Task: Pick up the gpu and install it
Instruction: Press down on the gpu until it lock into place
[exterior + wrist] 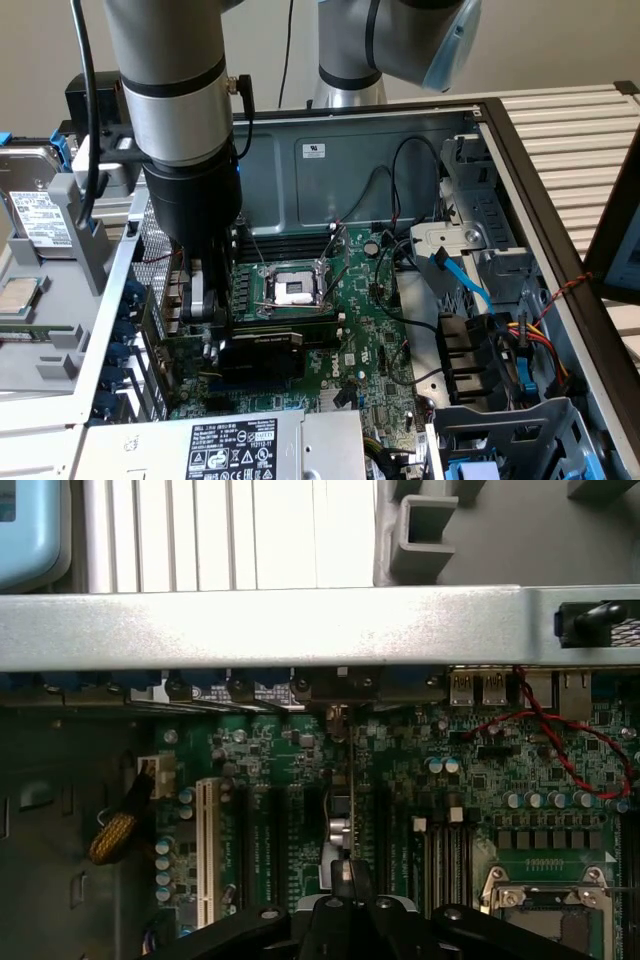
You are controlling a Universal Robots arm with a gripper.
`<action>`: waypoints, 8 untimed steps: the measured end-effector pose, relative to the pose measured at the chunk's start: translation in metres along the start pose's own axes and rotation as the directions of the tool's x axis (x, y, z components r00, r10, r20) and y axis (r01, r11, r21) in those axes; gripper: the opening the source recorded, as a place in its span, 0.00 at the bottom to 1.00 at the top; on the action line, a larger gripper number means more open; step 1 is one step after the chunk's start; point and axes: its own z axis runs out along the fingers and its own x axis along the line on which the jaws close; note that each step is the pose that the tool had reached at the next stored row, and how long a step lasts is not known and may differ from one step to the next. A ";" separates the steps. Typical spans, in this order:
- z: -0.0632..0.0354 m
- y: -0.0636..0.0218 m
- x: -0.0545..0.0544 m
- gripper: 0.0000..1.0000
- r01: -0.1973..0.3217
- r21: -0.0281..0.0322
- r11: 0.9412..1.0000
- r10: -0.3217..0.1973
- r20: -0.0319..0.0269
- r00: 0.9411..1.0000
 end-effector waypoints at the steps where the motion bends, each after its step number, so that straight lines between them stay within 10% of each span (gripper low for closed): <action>1: 0.0001 0.0000 0.000 0.11 0.000 0.000 1.000 0.000 0.000 1.000; 8: 0.0008 -0.0001 0.001 0.11 0.000 0.000 1.000 0.000 0.004 1.000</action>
